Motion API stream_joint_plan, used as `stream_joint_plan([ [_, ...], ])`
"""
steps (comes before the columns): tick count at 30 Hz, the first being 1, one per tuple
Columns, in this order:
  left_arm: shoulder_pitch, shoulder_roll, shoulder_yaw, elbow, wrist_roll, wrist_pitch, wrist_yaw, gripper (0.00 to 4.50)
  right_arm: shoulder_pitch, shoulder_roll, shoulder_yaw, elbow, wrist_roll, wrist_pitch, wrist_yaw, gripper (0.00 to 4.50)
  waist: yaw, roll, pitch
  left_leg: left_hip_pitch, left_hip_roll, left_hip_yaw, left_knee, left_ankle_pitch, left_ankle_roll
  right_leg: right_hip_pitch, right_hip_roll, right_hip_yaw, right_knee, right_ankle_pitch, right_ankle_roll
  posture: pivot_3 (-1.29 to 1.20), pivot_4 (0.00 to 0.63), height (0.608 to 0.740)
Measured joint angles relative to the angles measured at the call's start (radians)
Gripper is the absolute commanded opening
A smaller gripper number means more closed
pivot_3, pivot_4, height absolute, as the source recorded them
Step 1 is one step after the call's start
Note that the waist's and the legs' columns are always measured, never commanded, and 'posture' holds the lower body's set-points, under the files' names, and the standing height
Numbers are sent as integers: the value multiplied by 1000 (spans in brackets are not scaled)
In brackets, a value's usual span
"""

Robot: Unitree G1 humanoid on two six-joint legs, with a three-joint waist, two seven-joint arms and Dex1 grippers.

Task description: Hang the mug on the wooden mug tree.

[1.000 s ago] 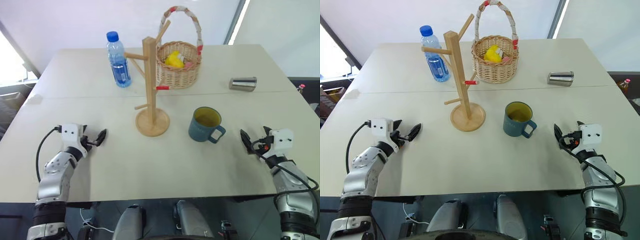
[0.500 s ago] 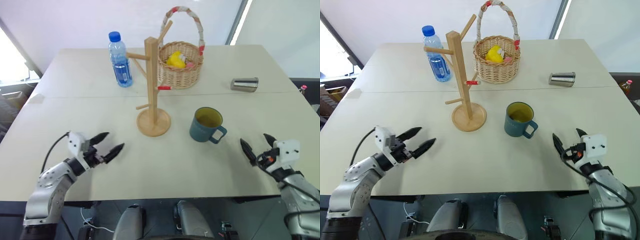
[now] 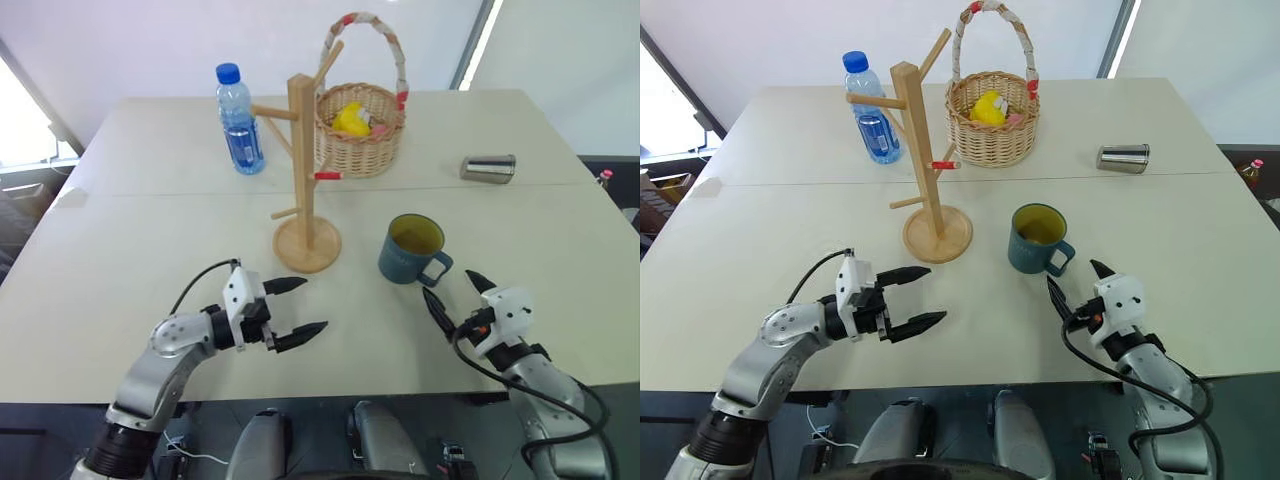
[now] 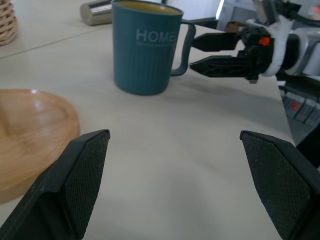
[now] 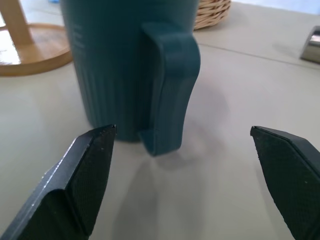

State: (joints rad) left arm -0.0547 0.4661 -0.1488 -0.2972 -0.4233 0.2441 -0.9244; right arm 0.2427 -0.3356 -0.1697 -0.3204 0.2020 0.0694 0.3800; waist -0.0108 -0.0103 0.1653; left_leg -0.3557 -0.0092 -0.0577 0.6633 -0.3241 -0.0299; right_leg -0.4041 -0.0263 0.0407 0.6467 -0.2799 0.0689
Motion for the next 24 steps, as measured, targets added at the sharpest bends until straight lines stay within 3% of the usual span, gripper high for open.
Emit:
stream_joint_plan([
  [24, 3, -17, -49, -33, 40, -20, 26, 4500, -148, 84, -4, 189, -72, -53, -176, 4430, -3, 0, 0, 1, 0, 0, 0, 0, 0, 0, 1, 0, 1, 0, 0, 0, 150, 740],
])
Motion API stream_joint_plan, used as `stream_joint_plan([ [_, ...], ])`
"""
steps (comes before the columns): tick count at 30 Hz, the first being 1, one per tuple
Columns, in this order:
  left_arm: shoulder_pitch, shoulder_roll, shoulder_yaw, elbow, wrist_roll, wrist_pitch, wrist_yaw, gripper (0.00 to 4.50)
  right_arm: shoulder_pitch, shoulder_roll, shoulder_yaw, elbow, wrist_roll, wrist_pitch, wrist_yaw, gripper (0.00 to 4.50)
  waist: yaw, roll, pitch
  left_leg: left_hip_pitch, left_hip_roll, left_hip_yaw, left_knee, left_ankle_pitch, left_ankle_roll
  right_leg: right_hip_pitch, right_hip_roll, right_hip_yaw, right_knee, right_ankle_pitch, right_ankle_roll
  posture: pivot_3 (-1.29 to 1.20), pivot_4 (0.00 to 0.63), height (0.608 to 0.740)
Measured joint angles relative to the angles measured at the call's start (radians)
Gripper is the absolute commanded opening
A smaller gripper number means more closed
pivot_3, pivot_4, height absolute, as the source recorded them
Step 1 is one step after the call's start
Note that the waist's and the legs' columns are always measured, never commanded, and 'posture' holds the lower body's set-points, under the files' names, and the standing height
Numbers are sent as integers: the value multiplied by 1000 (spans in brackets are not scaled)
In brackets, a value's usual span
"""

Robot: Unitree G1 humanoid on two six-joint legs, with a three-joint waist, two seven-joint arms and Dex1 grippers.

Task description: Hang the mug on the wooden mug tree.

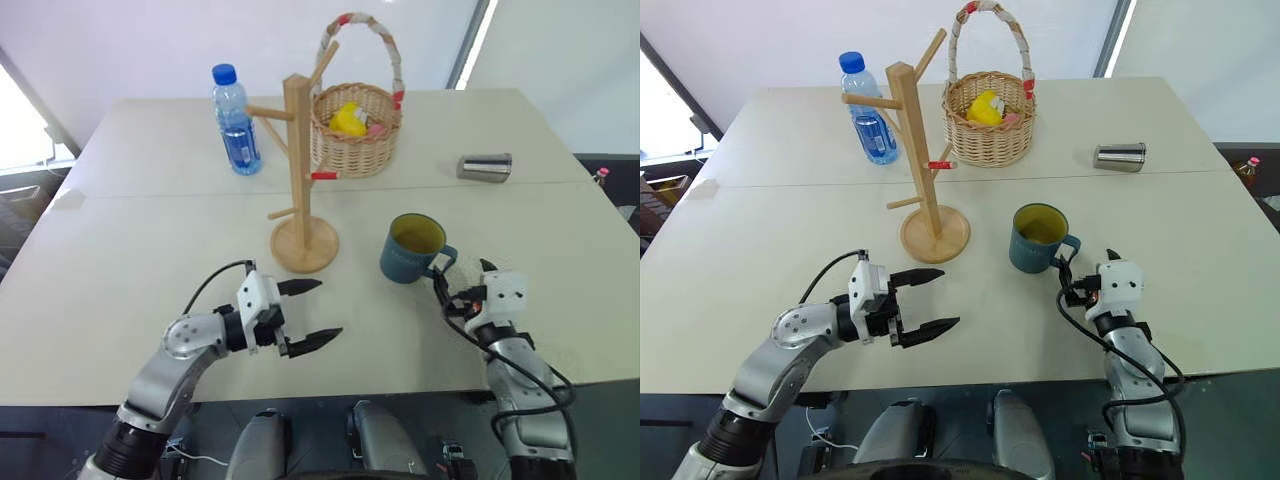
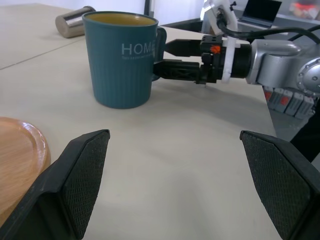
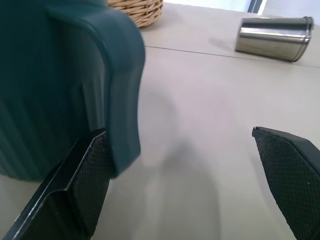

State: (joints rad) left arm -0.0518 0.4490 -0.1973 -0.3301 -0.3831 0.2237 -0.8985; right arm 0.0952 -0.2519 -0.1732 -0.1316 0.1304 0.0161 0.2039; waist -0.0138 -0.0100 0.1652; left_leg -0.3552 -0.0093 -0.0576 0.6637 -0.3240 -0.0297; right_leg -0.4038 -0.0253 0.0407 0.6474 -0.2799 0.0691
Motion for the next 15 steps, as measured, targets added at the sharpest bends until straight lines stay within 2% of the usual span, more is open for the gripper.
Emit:
stream_joint_plan([
  [2, 0, 0, -2, 0, 1, 0, 5, 4500, -11, 6, 8, 10, -1, -1, 0, 3914, 0, 0, 0, 0, 0, 0, 0, 0, 0, 0, 0, 0, 0, 0, 0, 0, 150, 740],
  [4, 0, 0, -3, 0, 1, 0, 8, 4500, -20, 9, 15, 20, 0, -2, 2, 3086, 1, 0, 0, 0, 0, 0, 0, 0, 0, 0, 0, 0, 0, 0, 0, 0, 150, 740],
  [8, -1, 1, -2, 0, 1, 0, 11, 4500, -24, 9, 19, 22, 0, -3, 8, 873, 0, 0, 0, 0, 0, 0, 0, 0, 0, 0, 0, 0, 0, 0, 0, 0, 150, 740],
  [10, -1, 1, -2, 0, 1, 0, 13, 4500, -24, 9, 21, 23, 2, -5, 11, 20, 0, 0, 0, 0, 0, 0, 0, 0, 0, 0, 0, 0, 0, 0, 0, 0, 150, 740],
  [15, -1, 3, -1, 0, 3, -7, 19, 4500, -23, -13, 40, 20, -22, -16, 32, 20, 0, 0, 0, 0, 0, 0, 0, 0, 0, 0, 0, 0, 0, 0, 0, 0, 150, 740],
])
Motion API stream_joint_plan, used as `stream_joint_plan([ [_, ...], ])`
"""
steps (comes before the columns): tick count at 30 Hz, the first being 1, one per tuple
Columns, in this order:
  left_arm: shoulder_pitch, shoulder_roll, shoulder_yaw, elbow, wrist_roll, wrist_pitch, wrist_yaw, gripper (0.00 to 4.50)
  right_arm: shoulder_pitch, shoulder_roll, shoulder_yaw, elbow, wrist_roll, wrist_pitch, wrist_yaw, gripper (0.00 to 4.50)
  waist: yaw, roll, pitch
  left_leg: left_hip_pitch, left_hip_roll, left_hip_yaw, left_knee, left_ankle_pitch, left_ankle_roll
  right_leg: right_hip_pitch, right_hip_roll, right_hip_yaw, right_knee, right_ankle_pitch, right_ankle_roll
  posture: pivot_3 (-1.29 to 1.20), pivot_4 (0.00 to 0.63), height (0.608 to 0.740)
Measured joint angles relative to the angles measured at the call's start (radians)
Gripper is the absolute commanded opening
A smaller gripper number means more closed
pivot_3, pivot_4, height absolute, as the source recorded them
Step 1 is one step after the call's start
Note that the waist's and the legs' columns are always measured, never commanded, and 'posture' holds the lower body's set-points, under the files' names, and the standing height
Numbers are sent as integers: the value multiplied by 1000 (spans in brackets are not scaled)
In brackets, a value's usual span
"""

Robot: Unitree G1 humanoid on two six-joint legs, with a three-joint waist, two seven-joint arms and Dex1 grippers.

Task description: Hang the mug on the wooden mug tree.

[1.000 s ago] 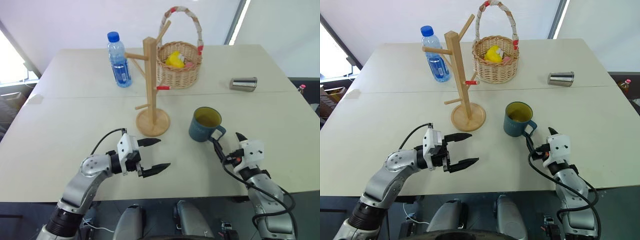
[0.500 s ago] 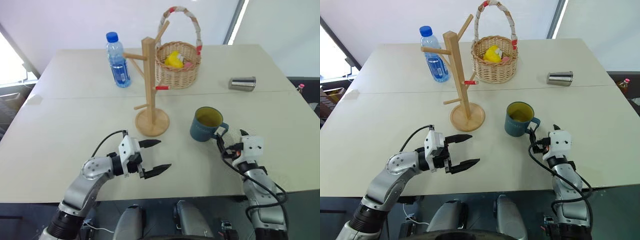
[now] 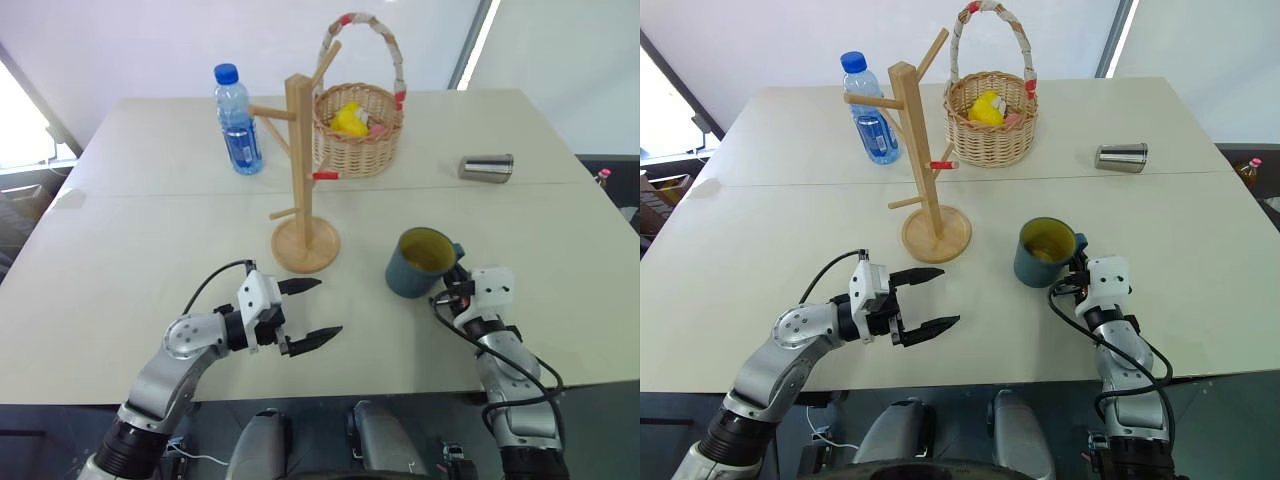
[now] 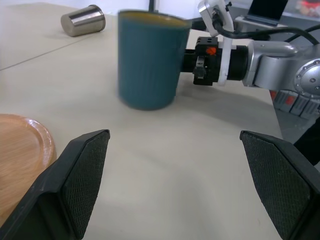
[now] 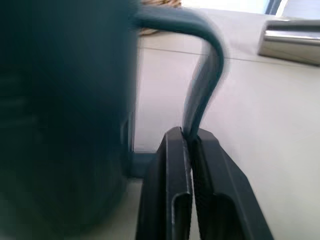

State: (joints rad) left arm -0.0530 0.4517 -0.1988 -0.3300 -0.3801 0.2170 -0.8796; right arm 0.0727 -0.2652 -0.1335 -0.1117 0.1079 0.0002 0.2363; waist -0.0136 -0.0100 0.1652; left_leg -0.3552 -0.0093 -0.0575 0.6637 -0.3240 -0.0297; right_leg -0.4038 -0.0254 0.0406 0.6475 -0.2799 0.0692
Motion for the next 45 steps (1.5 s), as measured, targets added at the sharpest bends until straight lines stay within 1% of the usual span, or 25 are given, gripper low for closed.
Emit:
stream_joint_plan([
  [3, 3, 9, 22, 1, 1, -9, 11, 4500, 4, -92, 60, -62, -85, -23, 50, 20, -1, 0, 0, 0, 0, 0, 0, 0, 0, 0, 0, 0, 0, 0, 0, 0, 150, 740],
  [6, 4, 25, 69, 24, 1, -19, 18, 4500, -5, -226, 150, -158, -208, -76, 138, 20, -4, 0, 0, 0, 0, 0, 0, 0, 0, 0, 1, 0, 0, 0, 0, 0, 150, 740],
  [9, 4, 43, 119, 62, 0, -39, 22, 4500, -75, -309, 204, -239, -273, -95, 218, 20, -2, 0, 0, 1, 0, 0, 1, 0, 0, 0, 1, -1, 0, 0, 0, 0, 150, 740],
  [12, -1, 49, 160, 84, -1, -58, 25, 4500, -182, -348, 215, -303, -281, -67, 284, 20, 0, -1, 1, 0, 0, -1, 1, 0, 0, 0, 1, -1, 0, 0, 0, 0, 150, 740],
  [15, -15, 47, 201, 94, -15, -79, 27, 4500, -323, -360, 222, -346, -277, 16, 342, 20, 2, -2, 1, 0, 0, -1, 1, 0, 0, 0, 0, -1, 0, 0, 0, 0, 150, 740],
  [19, -20, 49, 257, 92, -58, -93, 18, 4500, -465, -369, 232, -357, -262, 134, 405, 20, 2, -2, 1, -1, 0, -1, 1, 0, 0, -1, -1, -1, -1, 0, 0, 0, 150, 740],
  [26, -26, 62, 303, 92, -77, -98, 7, 4500, -636, -375, 257, -340, -253, 257, 467, 20, 1, -2, 1, -2, 0, -1, 1, 0, 0, -1, -1, -1, -1, 0, 0, 0, 150, 740],
  [33, -28, 62, 306, 82, -100, -94, 4, 4500, -701, -363, 313, -296, -271, 288, 476, 20, 0, -2, 1, -2, 0, -1, 1, 0, 0, -2, -1, -1, -1, 0, 0, 0, 150, 740],
  [39, -28, 62, 318, 32, -154, -66, 10, 4500, -760, -339, 364, -233, -300, 285, 475, 20, -1, -2, 1, -2, 0, -1, 1, 0, 0, -2, -2, -1, 0, 0, 0, 0, 150, 740],
  [45, -28, 76, 340, 8, -184, -42, 16, 4500, -779, -319, 407, -151, -332, 275, 475, 20, -1, -2, 1, -2, 0, -1, 1, 0, 0, -2, -2, -1, -1, 0, 0, 0, 150, 740],
])
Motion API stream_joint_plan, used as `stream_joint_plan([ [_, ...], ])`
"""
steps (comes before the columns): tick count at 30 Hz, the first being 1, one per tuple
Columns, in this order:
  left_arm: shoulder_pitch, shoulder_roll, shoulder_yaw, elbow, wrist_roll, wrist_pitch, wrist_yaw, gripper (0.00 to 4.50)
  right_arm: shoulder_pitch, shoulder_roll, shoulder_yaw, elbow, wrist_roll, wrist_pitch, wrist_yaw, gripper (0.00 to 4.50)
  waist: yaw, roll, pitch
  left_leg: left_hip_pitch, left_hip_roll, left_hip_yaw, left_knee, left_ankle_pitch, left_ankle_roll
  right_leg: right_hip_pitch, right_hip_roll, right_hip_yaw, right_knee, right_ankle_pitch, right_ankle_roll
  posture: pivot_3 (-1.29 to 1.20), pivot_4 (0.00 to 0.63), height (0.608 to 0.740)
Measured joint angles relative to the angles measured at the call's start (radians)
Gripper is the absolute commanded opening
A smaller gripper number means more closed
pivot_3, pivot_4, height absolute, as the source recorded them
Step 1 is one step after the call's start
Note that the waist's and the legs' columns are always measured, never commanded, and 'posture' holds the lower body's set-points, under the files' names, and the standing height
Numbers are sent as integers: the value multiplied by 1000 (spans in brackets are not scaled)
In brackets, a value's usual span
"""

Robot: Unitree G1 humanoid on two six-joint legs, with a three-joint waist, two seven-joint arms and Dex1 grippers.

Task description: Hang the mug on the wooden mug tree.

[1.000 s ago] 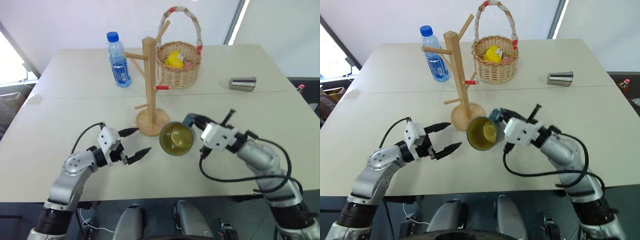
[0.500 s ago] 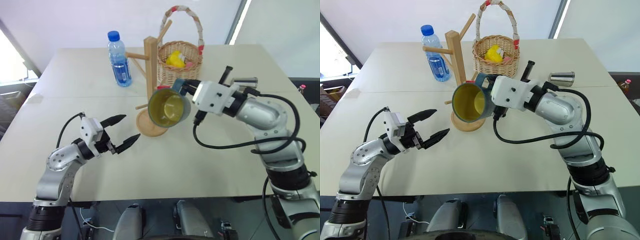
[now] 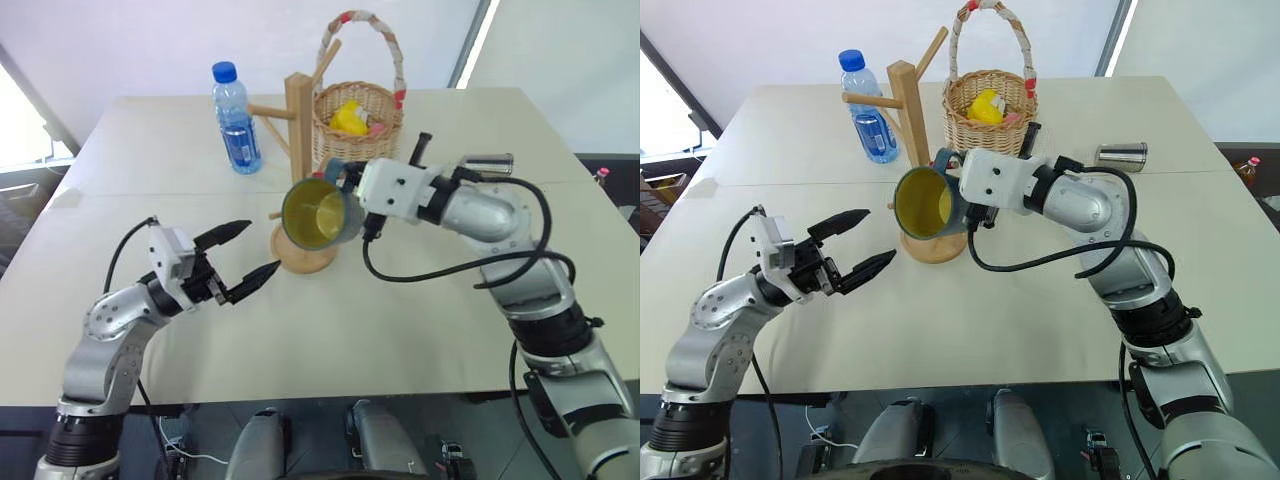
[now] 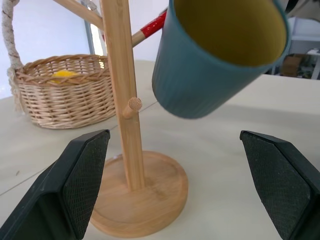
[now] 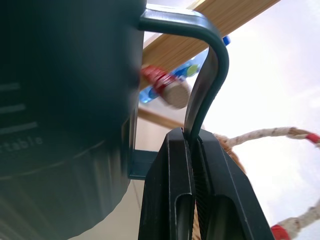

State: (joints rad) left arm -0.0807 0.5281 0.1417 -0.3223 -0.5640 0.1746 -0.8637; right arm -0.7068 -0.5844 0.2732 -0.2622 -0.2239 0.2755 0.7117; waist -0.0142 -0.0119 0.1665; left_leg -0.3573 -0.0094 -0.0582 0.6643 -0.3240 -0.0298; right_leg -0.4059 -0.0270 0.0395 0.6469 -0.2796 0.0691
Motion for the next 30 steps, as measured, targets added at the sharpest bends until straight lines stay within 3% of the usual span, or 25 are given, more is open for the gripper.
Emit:
stream_joint_plan([
  [6, 1, 1, 0, -11, -7, 13, 11, 4500, -24, 19, 10, 45, -20, -21, 0, 20, 0, 0, 0, 0, 0, 0, 0, 0, 0, 0, 0, 0, 0, 0, 0, 0, 150, 740],
  [10, 6, 3, 0, -14, -7, 13, 19, 4500, -31, 33, 16, 54, -24, -26, 0, 1415, 0, 0, 0, 0, 0, 0, 0, 0, 0, 0, 0, 0, 0, 0, 0, 0, 150, 740],
  [13, 7, 4, 0, -14, -7, 13, 21, 4500, -37, 38, 13, 54, -30, -32, -7, 2938, 0, 0, 0, 0, 0, 0, 0, 0, 0, 0, 0, 0, 0, 0, 0, 0, 150, 740],
  [17, 7, 6, 0, -14, -6, 13, 21, 4500, -42, 3, -17, 49, -29, -44, -7, 2938, 3, 0, 0, 0, 0, 0, 0, 0, 0, 0, 0, 0, 0, 0, 0, 0, 150, 740],
  [21, 7, 7, 1, -8, -3, 13, 23, 4500, -4, -72, -139, 8, 42, -46, 22, 2938, 4, 0, 0, -1, 0, 0, -1, 0, 0, 0, -1, 0, -2, 0, 0, 0, 150, 740],
  [25, 7, 0, 8, 33, 8, 19, 56, 4500, 174, -102, -315, -37, 201, -33, 66, 2938, 3, -1, 0, 0, 0, 0, -2, 0, 0, 1, -1, 0, -2, 0, 0, 0, 150, 740],
  [30, 10, -40, 11, 124, 82, 27, 167, 4500, 375, 82, -487, 16, 388, 38, -31, 2938, -3, -1, 0, 2, 0, 0, -1, 0, 0, 1, 0, 1, 1, 0, 0, 0, 150, 740],
])
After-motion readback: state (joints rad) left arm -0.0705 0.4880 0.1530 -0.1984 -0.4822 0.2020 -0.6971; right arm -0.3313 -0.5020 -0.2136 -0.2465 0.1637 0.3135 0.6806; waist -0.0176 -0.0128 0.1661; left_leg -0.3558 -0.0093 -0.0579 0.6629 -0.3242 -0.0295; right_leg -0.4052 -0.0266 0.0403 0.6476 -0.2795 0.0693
